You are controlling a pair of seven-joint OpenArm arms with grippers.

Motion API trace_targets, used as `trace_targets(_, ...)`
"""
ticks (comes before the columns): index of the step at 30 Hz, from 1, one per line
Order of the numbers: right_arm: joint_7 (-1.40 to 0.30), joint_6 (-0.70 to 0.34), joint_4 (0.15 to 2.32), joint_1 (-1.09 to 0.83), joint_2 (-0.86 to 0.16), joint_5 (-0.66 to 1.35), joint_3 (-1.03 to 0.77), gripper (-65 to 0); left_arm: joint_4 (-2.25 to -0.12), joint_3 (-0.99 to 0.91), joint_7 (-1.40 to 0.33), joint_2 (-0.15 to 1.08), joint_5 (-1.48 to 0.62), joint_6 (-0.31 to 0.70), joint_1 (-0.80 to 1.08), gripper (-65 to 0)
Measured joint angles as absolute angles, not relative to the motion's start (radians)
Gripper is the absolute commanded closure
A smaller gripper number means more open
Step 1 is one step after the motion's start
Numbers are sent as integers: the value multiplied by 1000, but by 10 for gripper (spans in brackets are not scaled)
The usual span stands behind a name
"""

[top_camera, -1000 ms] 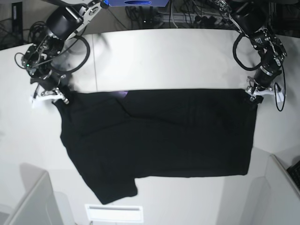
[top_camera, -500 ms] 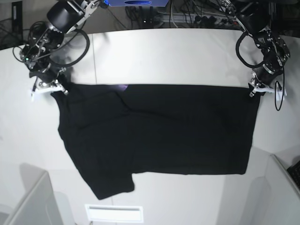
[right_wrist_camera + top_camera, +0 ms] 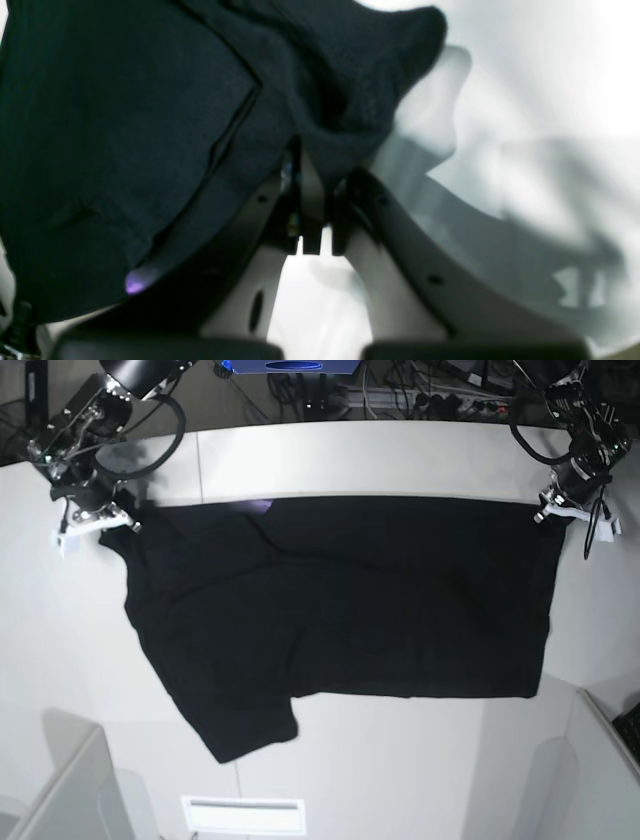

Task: Fold the T-shirt properly
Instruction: 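Drag the shirt toward the robot with both grippers, then release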

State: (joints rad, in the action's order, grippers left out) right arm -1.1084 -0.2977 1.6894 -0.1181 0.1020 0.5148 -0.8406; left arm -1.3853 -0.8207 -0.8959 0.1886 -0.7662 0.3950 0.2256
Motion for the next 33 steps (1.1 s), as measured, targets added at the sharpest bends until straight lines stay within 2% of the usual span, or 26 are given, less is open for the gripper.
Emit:
trace_targets(8,-1174,-298,1733,-184,119,513,-841,0,-1491,-833,-982,189,-752,389,313,0)
trace_targets(17,-1182,-298,1828,-289,134,516,-841,0,-1575,-832,-1002,186,-749,389,386,0)
trace_targets(33,-1182,-298,1858,-350,135,516,-838,0,-1580,-831,-999,186,-751,389,449,0)
